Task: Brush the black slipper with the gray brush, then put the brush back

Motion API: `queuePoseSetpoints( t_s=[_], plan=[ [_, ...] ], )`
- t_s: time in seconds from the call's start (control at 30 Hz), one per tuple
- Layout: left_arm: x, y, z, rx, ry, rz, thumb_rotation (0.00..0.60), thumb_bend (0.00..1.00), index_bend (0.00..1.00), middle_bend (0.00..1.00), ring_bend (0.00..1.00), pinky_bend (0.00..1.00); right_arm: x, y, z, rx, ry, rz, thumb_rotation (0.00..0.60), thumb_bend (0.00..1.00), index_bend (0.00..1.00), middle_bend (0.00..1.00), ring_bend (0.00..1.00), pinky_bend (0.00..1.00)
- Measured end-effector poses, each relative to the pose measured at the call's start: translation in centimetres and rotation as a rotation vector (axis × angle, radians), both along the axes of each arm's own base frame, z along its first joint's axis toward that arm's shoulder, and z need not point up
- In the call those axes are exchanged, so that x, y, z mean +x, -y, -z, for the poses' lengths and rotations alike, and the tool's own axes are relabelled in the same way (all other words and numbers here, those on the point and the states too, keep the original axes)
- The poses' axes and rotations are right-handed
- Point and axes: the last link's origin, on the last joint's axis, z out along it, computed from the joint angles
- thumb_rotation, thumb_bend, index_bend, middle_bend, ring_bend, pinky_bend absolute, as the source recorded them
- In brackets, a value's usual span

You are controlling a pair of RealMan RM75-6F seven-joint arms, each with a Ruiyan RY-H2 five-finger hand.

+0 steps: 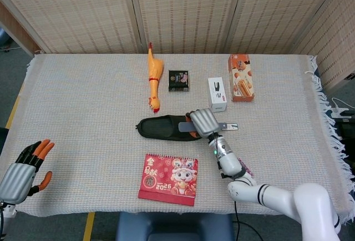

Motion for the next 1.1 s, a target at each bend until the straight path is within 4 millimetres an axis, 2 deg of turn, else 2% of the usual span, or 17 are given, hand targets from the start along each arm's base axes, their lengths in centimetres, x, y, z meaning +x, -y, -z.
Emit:
queuePoseSetpoints(
  t_s=[0.17,0.37,0.5,0.57,0.7,0.9,0.97,1.07,1.1],
  plan=[
    [0.0,-0.1,0.2,-0.002,-0.007,-0.001,0.600,0.48,0.00,0.00,0.00,0.10,-0.7,-0.1,-1.1,-0.010,-0.022,0.001,0.600,0.38,0.85,0.54,0.53,0.78],
    [0.1,0.0,0.2,0.003,-0.010,0.000,0.600,0.48,0.00,0.00,0.00,0.10,-2.7,-0.4,-4.2,-0.045,-0.081,-0.007,0.600,0.38,0.85,0.54,0.53,0.78],
    [0.2,0.0,0.4,-0.003,-0.013,0.002,0.600,0.48,0.00,0.00,0.00,0.10,-6.3,-0.9,-6.6,-0.061,-0.187,0.042,0.600,0.38,0.85,0.54,0.53,0.78],
    [0.3,0.0,0.6,-0.009,-0.017,0.004,0.600,0.48,0.00,0.00,0.00,0.10,-8.2,-1.5,-7.1,-0.052,-0.225,0.078,0.600,0.38,0.85,0.54,0.53,0.78],
    [0.5,-0.1,1.0,-0.021,-0.026,0.009,0.600,0.48,0.00,0.00,0.00,0.10,-11.7,-3.0,-7.2,-0.007,-0.267,0.149,0.600,0.38,0.85,0.54,0.53,0.78],
    [0.5,-0.2,1.4,-0.031,-0.034,0.005,0.600,0.48,0.00,0.00,0.00,0.10,-14.7,-3.8,-7.3,0.025,-0.282,0.207,0.600,0.38,0.84,0.54,0.53,0.78],
    [0.5,-0.3,1.4,-0.033,-0.034,0.002,0.600,0.48,0.00,0.00,0.00,0.10,-15.2,-4.0,-7.2,0.030,-0.283,0.214,0.600,0.38,0.77,0.53,0.51,0.77],
    [0.5,-0.4,1.5,-0.030,-0.030,0.006,0.600,0.48,0.00,0.00,0.00,0.10,-15.6,-4.1,-6.8,0.051,-0.282,0.224,0.600,0.38,0.51,0.44,0.42,0.71],
    [0.5,-0.4,1.5,-0.030,-0.029,0.007,0.600,0.48,0.00,0.00,0.00,0.10,-15.6,-4.2,-6.7,0.059,-0.276,0.229,0.600,0.38,0.40,0.38,0.36,0.67]
  ],
)
